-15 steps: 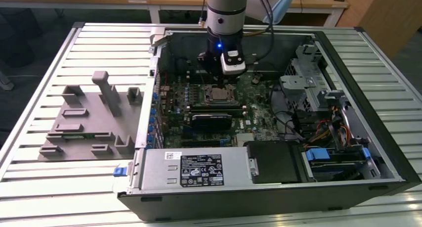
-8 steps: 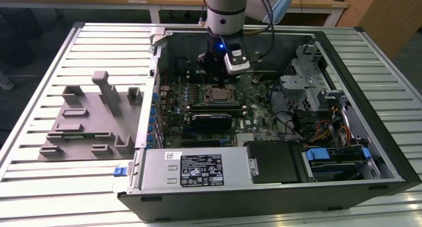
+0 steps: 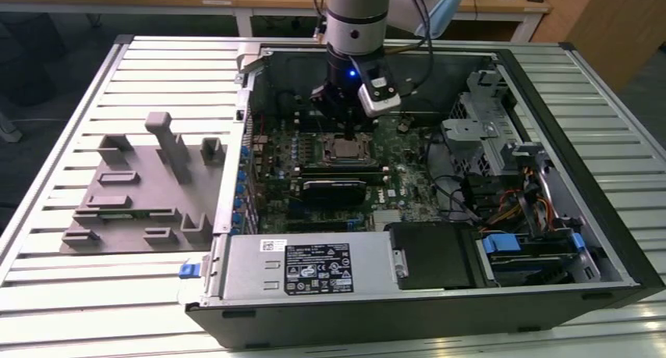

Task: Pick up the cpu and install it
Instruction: 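Close the cpu cover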

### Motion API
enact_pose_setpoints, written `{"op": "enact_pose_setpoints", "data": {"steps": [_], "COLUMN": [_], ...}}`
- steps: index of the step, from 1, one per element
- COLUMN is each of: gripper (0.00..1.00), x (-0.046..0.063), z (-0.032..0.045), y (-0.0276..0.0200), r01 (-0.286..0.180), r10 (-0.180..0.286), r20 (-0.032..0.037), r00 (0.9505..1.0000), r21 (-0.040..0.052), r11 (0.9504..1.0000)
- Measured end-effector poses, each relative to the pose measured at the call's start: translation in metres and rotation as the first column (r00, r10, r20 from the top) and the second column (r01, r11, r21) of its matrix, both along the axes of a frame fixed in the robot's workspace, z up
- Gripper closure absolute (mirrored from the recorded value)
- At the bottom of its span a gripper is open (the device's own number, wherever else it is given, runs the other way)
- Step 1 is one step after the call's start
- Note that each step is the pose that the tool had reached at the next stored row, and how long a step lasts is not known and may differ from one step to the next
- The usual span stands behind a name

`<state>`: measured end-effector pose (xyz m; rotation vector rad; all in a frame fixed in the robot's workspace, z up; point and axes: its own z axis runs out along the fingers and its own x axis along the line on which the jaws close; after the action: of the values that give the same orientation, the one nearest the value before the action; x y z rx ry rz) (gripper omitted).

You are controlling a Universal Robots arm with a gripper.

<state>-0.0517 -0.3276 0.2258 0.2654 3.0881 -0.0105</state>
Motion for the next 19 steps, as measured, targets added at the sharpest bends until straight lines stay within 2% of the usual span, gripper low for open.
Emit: {"op": "enact_pose_setpoints", "data": {"steps": [3, 8, 19], "gripper": [0.89, 0.89, 0.89], "x": [0.000, 0.000, -0.012], "z": [-0.0007, -0.0039, -0.0080], "y": [-0.0006, -0.0062, -0.0065], "r01": [-0.029, -0.036, -0.036], "r10": [0.029, 0.036, 0.036], "r20": [0.0000, 0.0000, 0.0000], "r00": [0.9996, 0.9993, 0.9993], "r21": [-0.0001, 0.0000, -0.0003], "r11": [0.9996, 0.9993, 0.9993]}}
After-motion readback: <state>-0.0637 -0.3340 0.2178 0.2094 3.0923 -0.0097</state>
